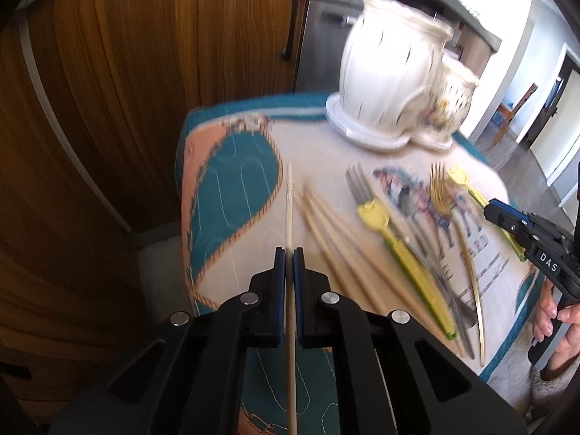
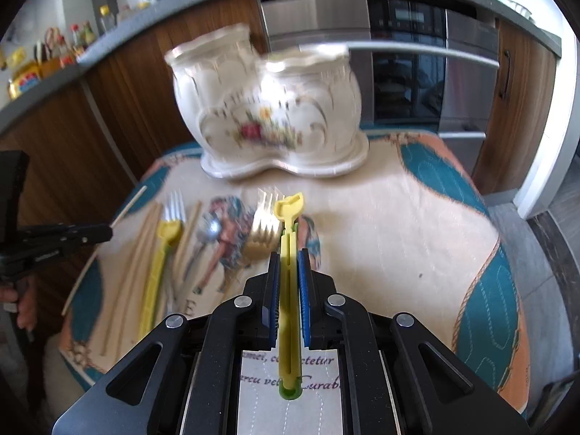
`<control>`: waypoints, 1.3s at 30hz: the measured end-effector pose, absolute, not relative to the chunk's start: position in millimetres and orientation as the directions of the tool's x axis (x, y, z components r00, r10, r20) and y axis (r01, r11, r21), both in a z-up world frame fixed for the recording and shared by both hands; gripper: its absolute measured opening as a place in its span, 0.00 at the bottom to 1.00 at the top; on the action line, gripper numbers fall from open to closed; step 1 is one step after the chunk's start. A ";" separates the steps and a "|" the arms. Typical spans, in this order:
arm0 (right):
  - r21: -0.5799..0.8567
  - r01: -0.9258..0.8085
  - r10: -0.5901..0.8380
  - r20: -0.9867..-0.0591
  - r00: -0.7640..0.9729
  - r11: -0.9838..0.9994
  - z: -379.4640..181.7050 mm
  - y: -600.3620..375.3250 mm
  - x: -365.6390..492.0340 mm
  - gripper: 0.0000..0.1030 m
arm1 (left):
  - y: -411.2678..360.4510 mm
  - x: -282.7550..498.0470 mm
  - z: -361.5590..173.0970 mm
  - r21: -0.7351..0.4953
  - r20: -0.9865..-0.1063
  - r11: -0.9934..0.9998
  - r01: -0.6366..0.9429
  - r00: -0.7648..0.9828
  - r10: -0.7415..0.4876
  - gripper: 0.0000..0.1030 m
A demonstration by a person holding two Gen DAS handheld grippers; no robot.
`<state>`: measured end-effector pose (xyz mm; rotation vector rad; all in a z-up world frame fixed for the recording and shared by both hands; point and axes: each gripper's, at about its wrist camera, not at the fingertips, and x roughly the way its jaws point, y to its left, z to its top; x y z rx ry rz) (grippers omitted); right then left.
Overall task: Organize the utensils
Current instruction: 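Lift and carry the chopstick and yellow utensil up over the ceramic holder with both tools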
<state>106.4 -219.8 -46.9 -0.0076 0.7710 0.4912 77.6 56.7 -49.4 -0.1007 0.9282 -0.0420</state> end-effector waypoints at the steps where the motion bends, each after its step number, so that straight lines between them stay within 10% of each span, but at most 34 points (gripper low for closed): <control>1: 0.168 -0.435 0.428 -0.659 0.618 0.885 -42.8 -221.2 105.7 0.11 | 58.6 77.6 -42.5 -0.106 -0.782 0.994 -0.010 0.618 -0.078 0.04; 10: 0.266 -0.450 0.516 -0.567 0.642 0.852 -19.1 -240.4 109.8 0.11 | 61.2 80.2 6.3 -0.183 -0.664 0.982 0.043 0.732 -0.155 0.04; 26: 0.069 -0.496 0.300 -0.864 0.403 0.865 -61.7 -204.1 140.0 0.16 | 46.6 82.0 7.3 -0.171 -0.671 0.980 0.098 0.717 -0.189 0.04; 39: 0.126 -0.537 0.408 -0.796 0.447 0.834 -26.2 -212.6 135.1 0.10 | 46.3 80.1 24.2 -0.197 -0.614 0.971 0.135 0.755 -0.230 0.04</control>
